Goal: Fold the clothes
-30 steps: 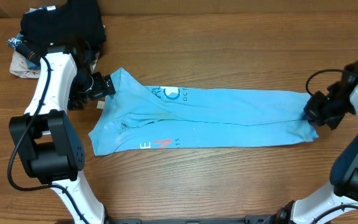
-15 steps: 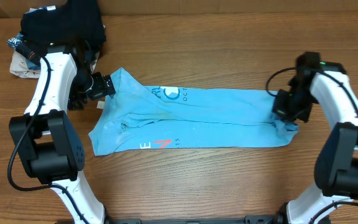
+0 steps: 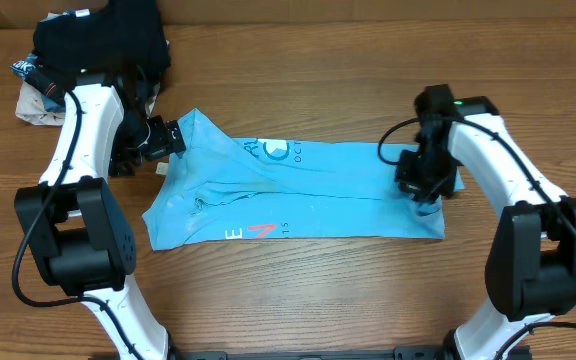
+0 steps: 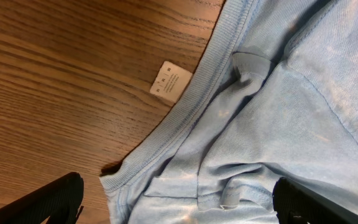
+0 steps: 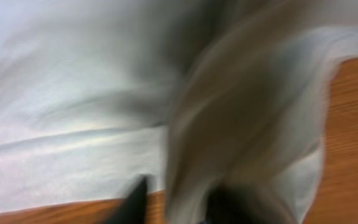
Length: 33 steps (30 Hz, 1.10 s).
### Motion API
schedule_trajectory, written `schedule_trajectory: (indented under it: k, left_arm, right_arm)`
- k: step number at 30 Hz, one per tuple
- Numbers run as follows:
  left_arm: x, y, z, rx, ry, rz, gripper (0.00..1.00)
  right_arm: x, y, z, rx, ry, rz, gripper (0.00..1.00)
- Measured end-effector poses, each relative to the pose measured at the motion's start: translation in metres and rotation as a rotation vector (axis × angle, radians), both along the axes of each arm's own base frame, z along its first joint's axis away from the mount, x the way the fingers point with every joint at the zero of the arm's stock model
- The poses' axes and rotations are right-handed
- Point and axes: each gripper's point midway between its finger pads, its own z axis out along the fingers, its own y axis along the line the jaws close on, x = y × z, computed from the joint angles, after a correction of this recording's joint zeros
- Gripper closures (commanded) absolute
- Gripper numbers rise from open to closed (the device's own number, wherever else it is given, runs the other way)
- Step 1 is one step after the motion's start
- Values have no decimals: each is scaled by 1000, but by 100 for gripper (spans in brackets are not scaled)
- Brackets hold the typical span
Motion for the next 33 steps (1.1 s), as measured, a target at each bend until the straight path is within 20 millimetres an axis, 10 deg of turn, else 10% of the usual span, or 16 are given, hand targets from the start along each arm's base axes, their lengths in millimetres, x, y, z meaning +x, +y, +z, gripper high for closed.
schedule_trajectory:
  k: [13, 24, 33]
  left_arm:
    - [0, 0, 0, -1, 0, 0, 0]
    - [0, -1, 0, -4, 0, 0, 0]
    - [-1, -3, 0, -12, 6, -1, 0]
  right_arm:
    - [-1, 22, 4, 10, -5, 35, 3]
    - [36, -86, 29, 23, -106, -235, 0]
    - [44, -102, -1, 99, -191, -219, 0]
